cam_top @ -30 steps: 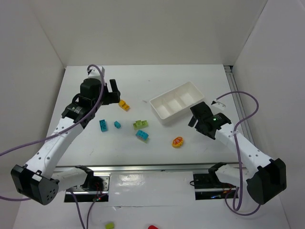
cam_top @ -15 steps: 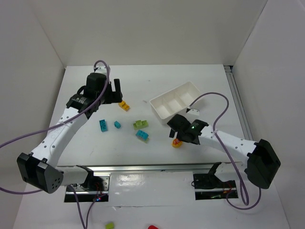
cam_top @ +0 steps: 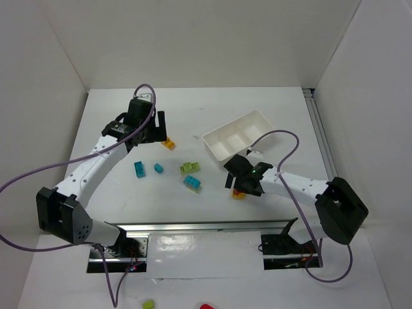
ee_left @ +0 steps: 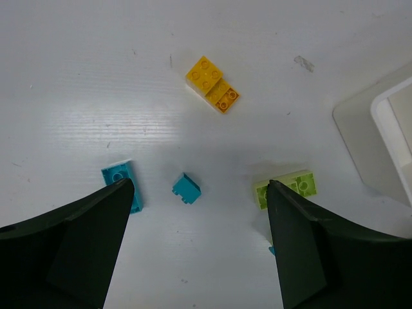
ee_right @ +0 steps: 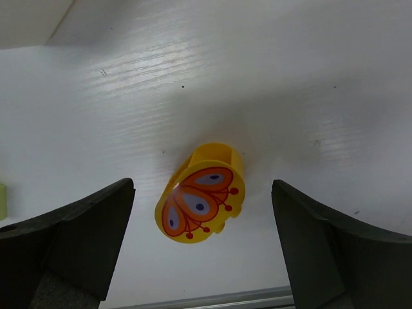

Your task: Sort the legos into containers by color

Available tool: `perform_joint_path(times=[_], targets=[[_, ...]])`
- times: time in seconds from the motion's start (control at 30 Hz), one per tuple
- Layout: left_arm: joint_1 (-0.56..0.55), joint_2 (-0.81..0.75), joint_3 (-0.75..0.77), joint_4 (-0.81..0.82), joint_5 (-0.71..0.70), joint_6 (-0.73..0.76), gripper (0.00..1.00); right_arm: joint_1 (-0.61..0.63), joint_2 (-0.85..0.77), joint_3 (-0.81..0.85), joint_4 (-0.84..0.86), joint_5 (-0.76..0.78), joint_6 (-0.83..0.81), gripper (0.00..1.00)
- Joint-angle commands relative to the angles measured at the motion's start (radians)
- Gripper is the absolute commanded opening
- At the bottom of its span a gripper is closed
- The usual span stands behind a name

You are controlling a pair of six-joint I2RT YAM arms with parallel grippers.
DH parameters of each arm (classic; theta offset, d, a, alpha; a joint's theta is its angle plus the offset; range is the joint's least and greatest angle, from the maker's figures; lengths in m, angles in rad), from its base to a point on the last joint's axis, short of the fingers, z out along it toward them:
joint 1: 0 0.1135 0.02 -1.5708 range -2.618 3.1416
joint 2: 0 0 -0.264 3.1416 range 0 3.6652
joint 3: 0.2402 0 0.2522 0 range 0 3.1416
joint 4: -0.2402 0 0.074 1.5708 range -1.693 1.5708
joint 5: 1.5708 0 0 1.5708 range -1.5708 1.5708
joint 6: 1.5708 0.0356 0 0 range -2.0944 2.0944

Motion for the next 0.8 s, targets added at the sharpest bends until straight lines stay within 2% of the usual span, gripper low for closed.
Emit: perform_joint_path(times=[0.0,0.17,0.33,0.57,0.67,0.77], targets=[[0.006,0.022,0.045,0.005,-0.014,-0.013,0.94,-0.015,0.028,0.009,0.080,-0.042,-0.032,0.90],[0.006,0.042,0.045,0.005,-0.014,-0.013,0.94,-0.015,0.061,0.010,0.080,-0.069,-0.023,0.82],[0.006,0.051,0.045,0.005,-0.014,-0.023,0.94,-0.015,0.082,-0.003,0.080,-0.108,-0.011,0.79],[0.006,0.051,0.054,0.005,-0.014,-0.023,0.94,-0.015,0.073,0.026,0.039,-0.074,-0.001,0.41],[0.006,0.061,0.075,0.005,-0.014,-0.023,0.94,-0.015,0.038,0.086,-0.015,-0.028,-0.026,0.33],[0.006,0.079,0.098,0.005,-0.014,-0.023,0.98,-0.015,0.010,0.195,-0.076,0.009,-0.079,0.33]])
